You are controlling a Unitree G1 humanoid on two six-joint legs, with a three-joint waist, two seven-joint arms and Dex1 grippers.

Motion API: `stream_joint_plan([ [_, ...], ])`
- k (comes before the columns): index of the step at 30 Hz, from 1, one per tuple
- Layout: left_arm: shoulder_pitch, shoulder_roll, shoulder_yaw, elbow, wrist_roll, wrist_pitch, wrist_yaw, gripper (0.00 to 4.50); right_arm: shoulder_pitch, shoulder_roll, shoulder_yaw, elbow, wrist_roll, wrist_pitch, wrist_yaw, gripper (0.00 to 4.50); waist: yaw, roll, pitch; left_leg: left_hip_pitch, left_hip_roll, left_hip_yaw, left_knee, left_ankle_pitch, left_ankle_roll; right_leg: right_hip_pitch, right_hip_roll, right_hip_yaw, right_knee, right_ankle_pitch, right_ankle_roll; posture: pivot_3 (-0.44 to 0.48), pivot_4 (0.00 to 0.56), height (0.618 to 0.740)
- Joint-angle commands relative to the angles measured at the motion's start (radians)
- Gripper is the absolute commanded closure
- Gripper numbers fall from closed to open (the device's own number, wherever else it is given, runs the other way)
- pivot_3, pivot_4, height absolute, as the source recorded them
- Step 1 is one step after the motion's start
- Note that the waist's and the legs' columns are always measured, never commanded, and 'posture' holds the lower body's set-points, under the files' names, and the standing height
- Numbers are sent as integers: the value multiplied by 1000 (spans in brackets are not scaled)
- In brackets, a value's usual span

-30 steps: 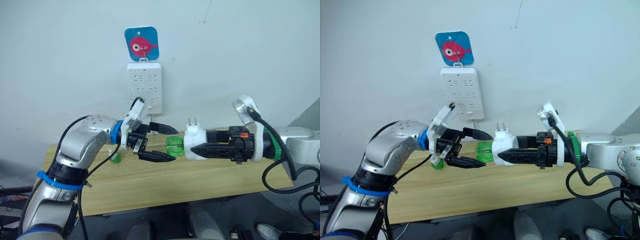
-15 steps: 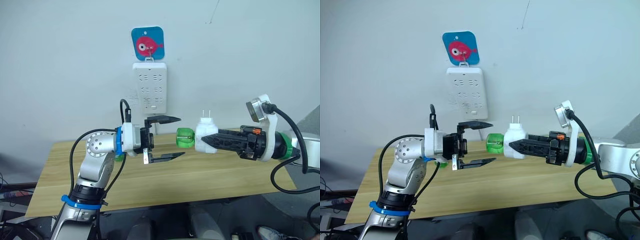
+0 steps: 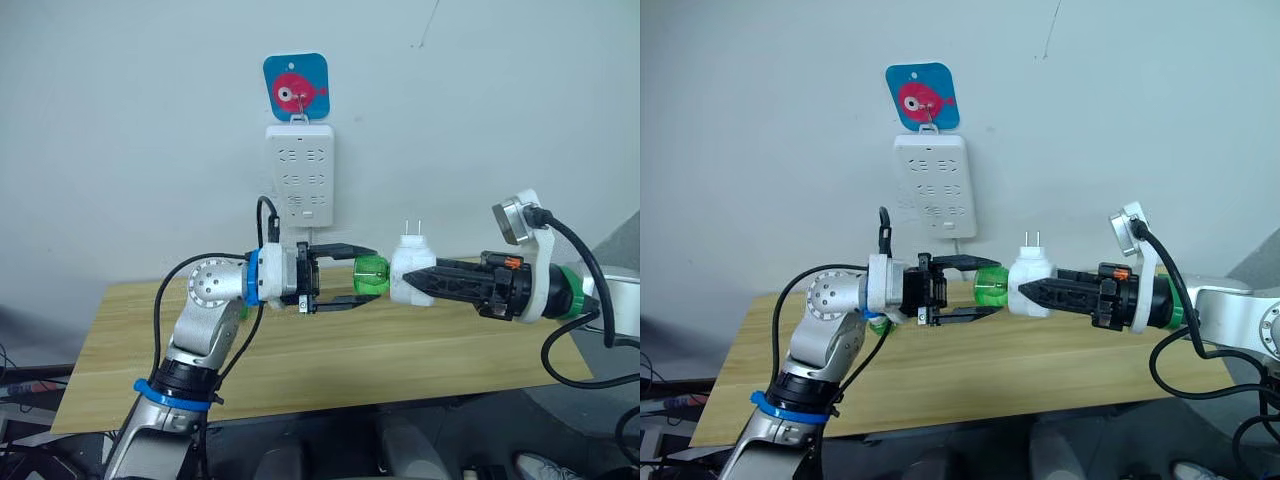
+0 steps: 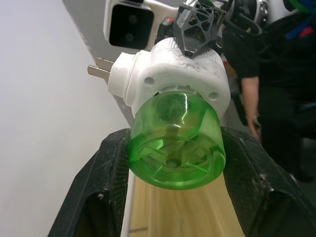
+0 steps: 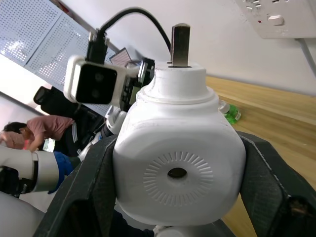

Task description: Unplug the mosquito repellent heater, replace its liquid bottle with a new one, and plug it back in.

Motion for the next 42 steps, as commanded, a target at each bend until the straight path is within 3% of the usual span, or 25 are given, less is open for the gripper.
stream_joint_plan([
  [1,-172,90,8,-25,-244,638,101,2155,-29,-26,-28,-101,-105,14,128,1539,-3,0,0,0,0,-1,1,0,0,0,5,-1,0,-1,1,-200,140,730],
  [2,-239,121,7,9,-329,826,80,2155,-34,-26,-26,-111,-130,11,148,1539,-2,-1,0,0,0,0,1,0,0,0,5,-1,0,-3,4,-196,140,730],
  [4,-337,146,6,86,-410,1040,48,2155,-40,-21,-24,-122,-164,7,180,1539,-7,-1,0,0,1,0,1,0,0,0,7,-3,0,-3,5,-196,140,730],
  [6,-396,138,12,144,-442,1126,33,2155,-42,-18,-23,-124,-174,4,196,1539,-10,-1,0,1,1,0,0,0,1,0,7,-3,0,-3,6,-196,140,730],
  [9,-423,135,8,143,-435,1112,-16,2155,-40,-17,-20,-124,-174,2,203,1539,-16,-1,1,1,1,0,-1,-1,1,-1,7,-2,0,-1,2,-202,143,730],
  [12,-384,112,19,99,-353,953,-5,2155,-22,-14,-25,-116,-131,-6,166,1539,-18,-1,1,1,2,0,-1,0,0,-2,1,0,0,-1,1,-207,145,730],
  [19,-191,85,88,-18,-200,534,-17,0,20,-21,-56,-62,-12,-27,75,1539,-13,0,1,1,0,1,-1,0,0,-2,-2,2,0,-1,1,-212,148,730],
  [28,16,41,141,-2,-19,-50,-110,0,28,-26,-77,19,42,-24,29,1539,4,0,1,1,0,2,0,0,0,0,-2,2,-1,-1,1,-205,144,730],
  [32,49,13,130,10,19,-190,-107,0,27,-23,-78,18,48,-24,21,1539,7,0,1,0,0,1,0,-1,1,0,-3,1,-1,-1,1,-205,144,730],
  [36,32,-79,105,52,83,-335,-35,0,19,-11,-65,-1,56,-32,9,1539,10,0,1,1,-1,2,0,-1,1,1,-3,2,-1,0,1,-205,144,730],
  [42,40,-130,57,88,124,-453,-35,0,5,3,-49,-11,48,-31,5,1539,9,0,1,1,0,1,0,-1,1,0,-2,1,-1,0,1,-209,136,730],
])
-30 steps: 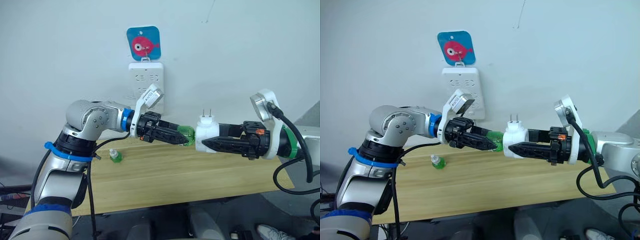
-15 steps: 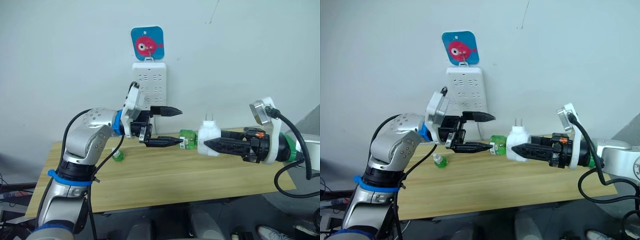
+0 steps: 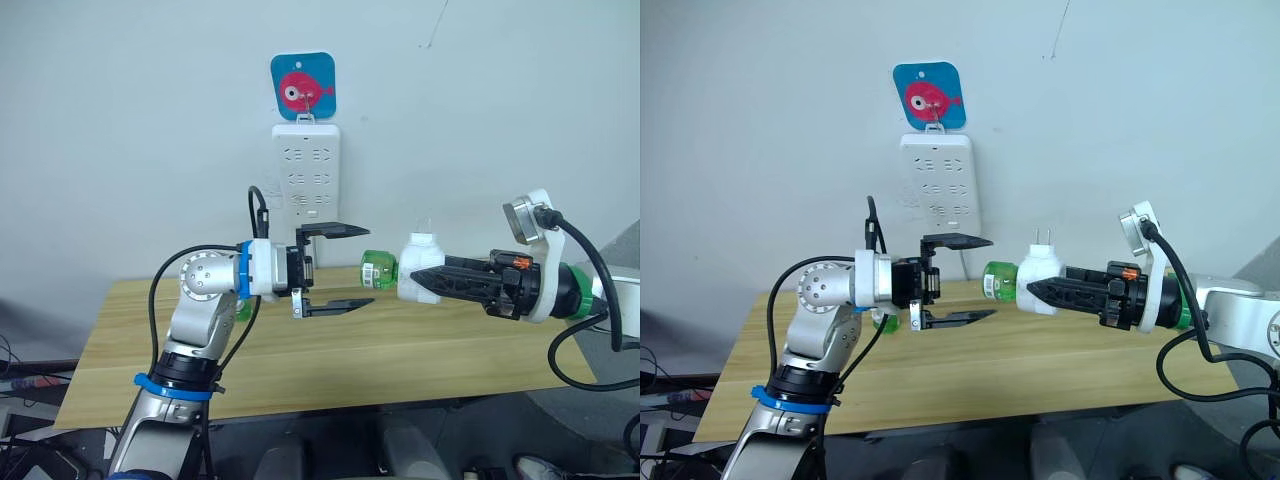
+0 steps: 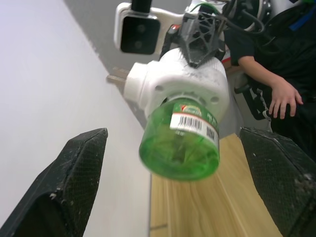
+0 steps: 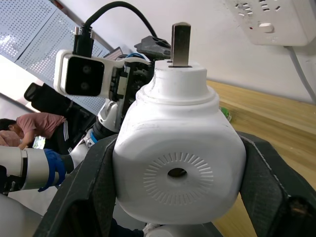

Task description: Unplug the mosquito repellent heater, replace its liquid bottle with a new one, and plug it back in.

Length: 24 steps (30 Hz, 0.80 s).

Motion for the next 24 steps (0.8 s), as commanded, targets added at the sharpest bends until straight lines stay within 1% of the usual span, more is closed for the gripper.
stream_joint_plan([
  [1,-11,-19,-13,24,24,-83,17,0,-30,9,-13,-23,21,-19,7,1539,-2,0,0,0,0,0,0,0,0,0,0,0,0,0,0,-209,136,730],
  [3,-23,-31,-19,46,28,-98,24,0,-34,13,-10,-22,20,-19,5,1539,-3,0,0,0,0,0,0,0,0,0,0,0,1,0,0,-209,136,730],
  [6,-35,-30,-25,54,10,-92,19,567,-40,15,-7,-21,17,-15,7,1539,-3,0,0,0,0,0,0,0,0,0,0,0,1,0,0,-208,137,730],
  [9,-38,-12,-25,62,6,-89,9,1505,-44,18,-6,-19,14,-14,6,1539,-4,0,0,0,0,0,1,0,0,0,0,0,0,0,0,-207,138,730],
  [10,-42,-8,-24,64,5,-86,9,1711,-45,19,-6,-19,14,-14,5,1539,-5,0,0,0,0,0,0,0,0,0,0,0,1,0,0,-207,138,730],
  [11,-49,-5,-23,63,1,-80,10,2075,-45,21,-5,-20,13,-14,5,1539,-5,0,0,0,0,-1,0,0,0,0,0,-1,1,0,0,-205,139,730],
  [12,-56,1,-25,55,-7,-60,10,2179,-45,21,-5,-22,10,-14,7,1539,-5,0,0,0,0,-1,0,0,0,0,0,-1,1,0,0,-205,139,730],
  [13,-62,5,-26,50,-13,-45,9,2179,-46,22,-5,-24,9,-14,7,1539,-6,0,0,0,0,-1,0,0,0,0,0,-1,1,0,0,-206,139,730],
  [14,-69,26,-36,29,-36,13,-12,2179,-46,20,-5,-29,0,-11,13,1539,-6,0,0,0,0,-1,0,0,0,0,0,-1,1,0,0,-206,139,730],
  [16,-102,103,-68,-15,-77,236,-42,2179,-47,3,-5,-59,-55,10,61,1539,-8,0,0,0,0,-1,0,0,0,0,0,-1,1,0,0,-204,140,730],
  [17,-136,158,-88,-33,-122,447,-33,2179,-46,-4,-7,-75,-83,18,87,1539,-9,0,0,0,0,-1,0,0,0,0,1,-1,1,0,0,-200,139,730],
  [18,-161,195,-99,-45,-155,594,-20,2179,-45,-7,-7,-84,-103,23,106,1539,-11,0,0,0,0,-1,0,0,0,0,1,-1,1,0,0,-198,139,730],
  [20,-274,271,-121,-32,-312,1008,-19,2179,-48,-7,-6,-95,-131,22,130,1539,-10,0,0,0,0,-2,0,0,0,1,4,-2,1,0,0,-192,140,730],
  [21,-325,303,-138,-20,-369,1155,-49,2179,-51,-7,-4,-103,-147,22,146,1539,-11,0,0,0,0,-3,1,0,0,1,6,-3,1,0,1,-191,138,730],
  [22,-369,324,-152,-1,-411,1267,-77,2179,-55,-6,-1,-108,-157,22,156,1539,-12,0,0,0,0,-3,1,0,0,1,7,-3,1,-2,3,-190,138,730],
  [23,-409,316,-142,39,-455,1360,-78,2179,-58,-7,3,-115,-167,23,167,1539,-14,0,0,0,0,-2,1,0,0,1,7,-4,1,-2,4,-190,138,730],
  [24,-433,308,-137,65,-477,1406,-84,2179,-60,-6,7,-120,-172,23,173,1539,-15,0,0,0,0,-2,0,0,0,0,8,-4,1,-2,4,-193,138,730],
])
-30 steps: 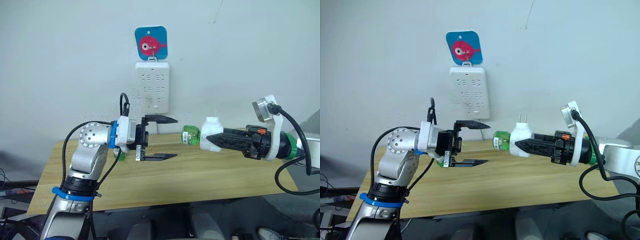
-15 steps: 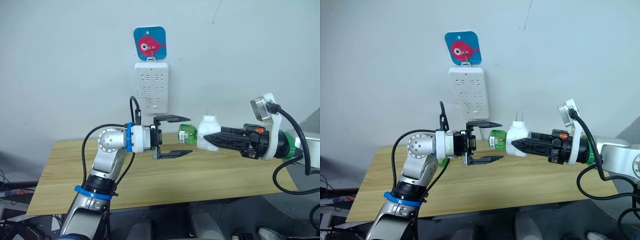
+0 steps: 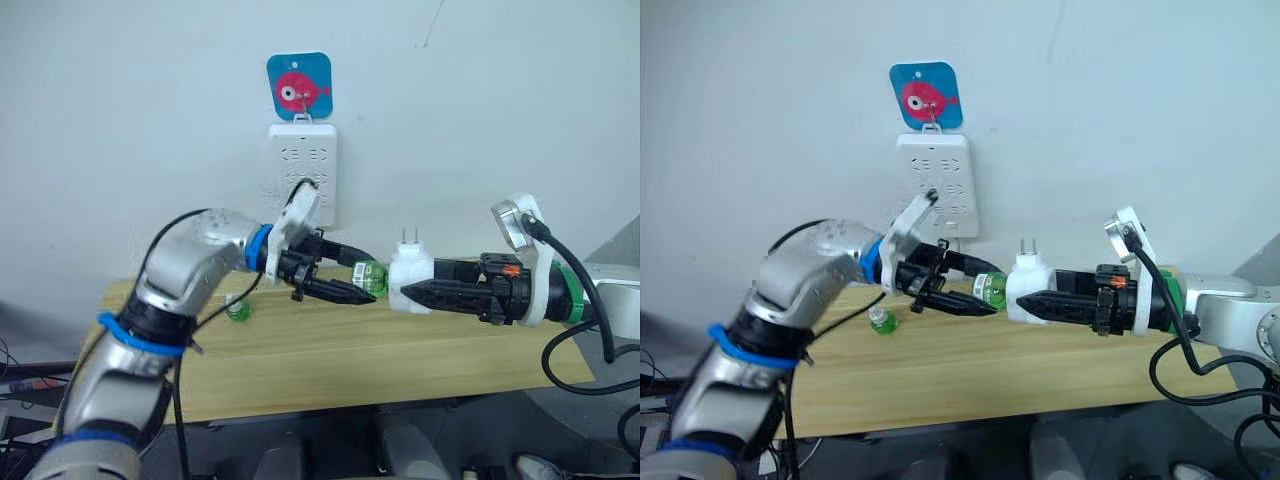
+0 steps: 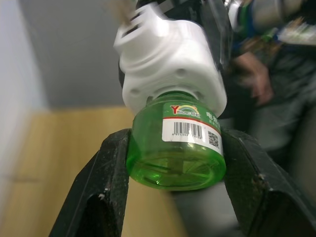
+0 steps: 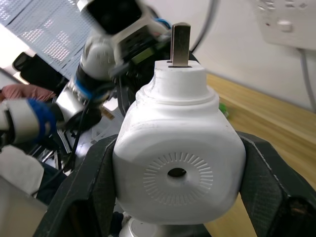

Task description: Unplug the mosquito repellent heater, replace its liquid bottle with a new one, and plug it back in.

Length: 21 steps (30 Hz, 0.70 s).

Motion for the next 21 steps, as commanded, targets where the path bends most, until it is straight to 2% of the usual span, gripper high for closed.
stream_joint_plan([
  [1,-66,8,36,83,-93,230,-21,2179,-15,-14,-11,-39,-17,7,46,1539,-1,0,0,1,0,0,0,0,0,0,0,0,0,0,0,-193,138,730],
  [5,-56,-19,74,61,-89,191,-12,2179,-12,-4,-8,-36,-3,-2,31,1539,-2,0,0,0,1,0,-1,0,0,-2,-1,2,0,2,-4,-197,137,730],
  [6,-35,-15,70,38,-57,128,-23,2179,-10,-2,-10,-32,8,-6,19,1539,-2,0,0,0,1,0,-1,0,0,-2,-4,3,0,2,-4,-197,137,730],
  [9,46,-8,73,-30,43,-87,-43,1154,-1,-3,-19,-19,38,-14,-5,1539,0,0,0,0,2,0,-1,0,-1,-2,-6,3,0,2,-4,-197,137,730],
  [13,199,-52,156,-78,142,-397,-5,29,17,-11,-39,4,70,-17,-28,1539,4,0,0,0,1,1,-1,0,-1,-2,-8,4,0,2,-4,-206,139,730],
  [18,381,-120,225,-45,287,-869,-24,0,27,-16,-49,19,75,-13,-33,1539,13,0,0,0,0,2,-1,0,-1,-2,-9,5,-2,2,-4,-201,139,730],
  [21,418,-194,235,-14,352,-1114,5,0,25,-16,-48,23,74,-11,-31,1539,23,0,0,0,0,2,-1,0,-1,-1,-9,5,-1,2,-4,-192,138,730],
])
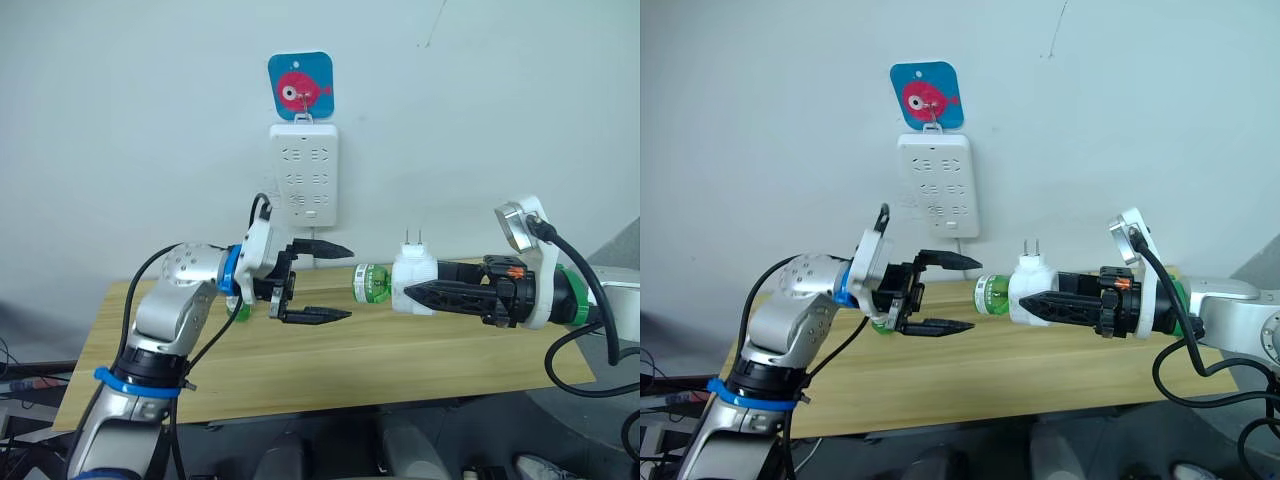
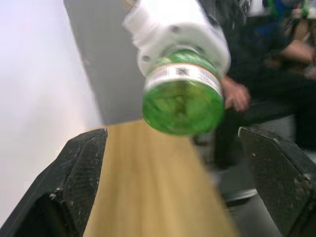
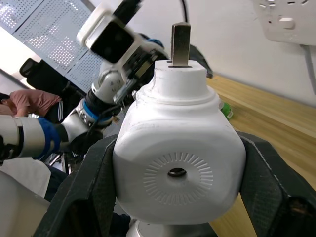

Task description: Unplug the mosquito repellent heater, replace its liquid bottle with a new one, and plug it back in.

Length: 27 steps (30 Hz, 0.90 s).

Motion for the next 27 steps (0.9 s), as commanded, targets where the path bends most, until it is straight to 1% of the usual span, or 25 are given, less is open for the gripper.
stream_joint_plan([
  [1,4,-79,21,16,77,-302,31,0,-12,-8,-29,-6,25,-9,7,1539,9,0,0,0,0,0,0,0,0,0,0,0,0,0,0,-192,138,730],
  [3,-4,-127,8,44,122,-411,67,0,-18,-5,-24,-5,24,-8,6,1539,15,0,0,0,0,0,1,0,0,1,0,0,0,0,0,-190,137,730],
  [6,-5,-162,-18,76,144,-508,74,0,-27,-2,-15,-7,25,-8,3,1539,16,0,0,0,-1,0,1,0,0,1,0,0,0,0,0,-190,137,730],
  [10,-24,-185,-44,103,159,-561,99,0,-30,-1,-13,-11,23,-7,3,1539,14,0,0,0,-1,0,1,0,1,1,0,-1,1,0,0,-198,134,730],
  [13,-40,-185,-61,120,164,-577,109,0,-28,-1,-13,-14,23,-8,1,1539,12,0,0,0,0,0,1,0,1,1,0,-1,1,0,0,-196,134,730],
  [17,-57,-177,-83,134,163,-586,108,866,-26,2,-12,-18,28,-11,-5,1539,11,0,0,0,0,0,1,0,1,1,0,-1,1,0,0,-200,135,730],
  [20,-74,-156,-84,115,140,-551,106,1857,-25,5,-11,-21,30,-13,-10,1539,10,0,0,0,0,-1,1,0,1,1,1,-1,1,0,0,-201,136,730],
  [21,-85,-142,-85,104,125,-518,99,2162,-24,5,-12,-22,29,-14,-10,1539,10,0,0,0,0,-1,1,0,1,1,1,-1,1,0,0,-201,136,730],
  [23,-107,-108,-95,73,80,-412,72,2233,-22,5,-14,-24,30,-14,-12,1539,10,0,0,0,0,-1,1,0,1,1,1,-2,1,0,0,-202,138,730],
  [24,-123,-69,-113,50,58,-291,52,2233,-19,4,-16,-26,29,-14,-11,1539,9,0,0,0,0,-1,1,0,1,1,1,-2,1,0,0,-201,139,730],
  [25,-143,-28,-129,27,29,-142,47,2233,-18,1,-19,-28,27,-12,-7,1539,8,0,0,0,0,-1,1,0,1,1,1,-1,1,0,0,-201,139,730],
  [26,-178,19,-145,2,-20,67,63,2233,-15,-2,-21,-31,24,-10,-2,1539,8,0,0,0,0,-1,1,0,1,1,1,-2,1,0,0,-201,139,730],
  [27,-232,67,-158,-11,-102,317,82,2233,-15,-5,-23,-33,19,-7,4,1539,7,0,0,0,0,-2,1,0,1,1,2,-2,2,0,1,-191,140,730],
])
